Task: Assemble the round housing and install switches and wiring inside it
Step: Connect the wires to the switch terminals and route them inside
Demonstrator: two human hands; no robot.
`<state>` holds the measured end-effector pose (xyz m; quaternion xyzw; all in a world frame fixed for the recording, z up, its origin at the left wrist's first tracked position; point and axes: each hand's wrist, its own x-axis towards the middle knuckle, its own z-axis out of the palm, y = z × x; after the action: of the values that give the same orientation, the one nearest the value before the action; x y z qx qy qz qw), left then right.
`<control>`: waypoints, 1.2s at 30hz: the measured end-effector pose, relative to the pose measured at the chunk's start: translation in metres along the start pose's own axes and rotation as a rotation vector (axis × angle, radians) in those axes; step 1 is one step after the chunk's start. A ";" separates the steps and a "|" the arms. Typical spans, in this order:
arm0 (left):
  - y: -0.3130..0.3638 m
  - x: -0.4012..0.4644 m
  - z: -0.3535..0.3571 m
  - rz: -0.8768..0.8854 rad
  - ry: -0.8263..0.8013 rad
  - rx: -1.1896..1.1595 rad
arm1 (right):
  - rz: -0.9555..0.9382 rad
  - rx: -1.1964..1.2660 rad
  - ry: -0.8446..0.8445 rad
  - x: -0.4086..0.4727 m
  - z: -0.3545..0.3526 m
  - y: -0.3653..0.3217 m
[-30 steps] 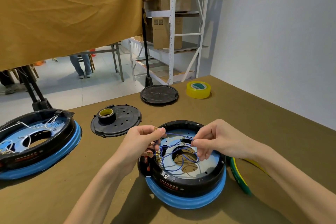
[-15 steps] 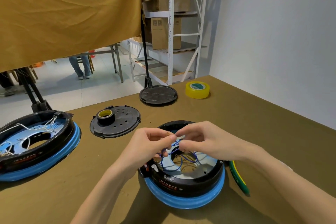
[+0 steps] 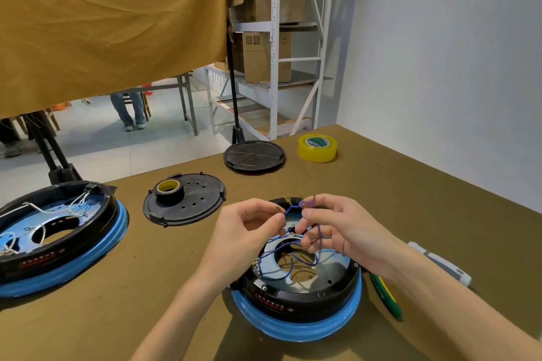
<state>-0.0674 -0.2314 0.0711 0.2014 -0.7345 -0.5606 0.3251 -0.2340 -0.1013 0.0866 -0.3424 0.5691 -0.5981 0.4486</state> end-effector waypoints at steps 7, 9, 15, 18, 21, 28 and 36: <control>-0.001 -0.005 0.006 -0.004 -0.048 0.020 | -0.013 -0.055 -0.029 0.000 0.004 -0.002; -0.001 -0.005 0.008 -0.032 -0.030 -0.043 | -0.002 -0.076 -0.041 0.000 0.003 -0.004; -0.003 -0.004 0.011 -0.113 -0.021 -0.149 | 0.032 -0.053 -0.049 -0.002 -0.004 -0.007; -0.003 -0.005 0.012 -0.169 -0.073 -0.237 | 0.026 -0.052 -0.033 -0.004 -0.006 -0.002; -0.002 -0.008 0.015 -0.134 -0.116 -0.206 | 0.030 -0.083 -0.052 -0.004 -0.002 0.001; 0.005 -0.005 0.003 -0.170 -0.119 0.001 | -0.044 -0.293 -0.058 -0.005 0.003 -0.002; 0.007 -0.004 0.002 -0.304 -0.057 -0.079 | -0.206 -0.422 -0.035 0.001 0.008 0.002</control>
<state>-0.0657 -0.2256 0.0768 0.2812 -0.6819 -0.6373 0.2233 -0.2263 -0.1051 0.0856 -0.4951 0.6356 -0.5025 0.3136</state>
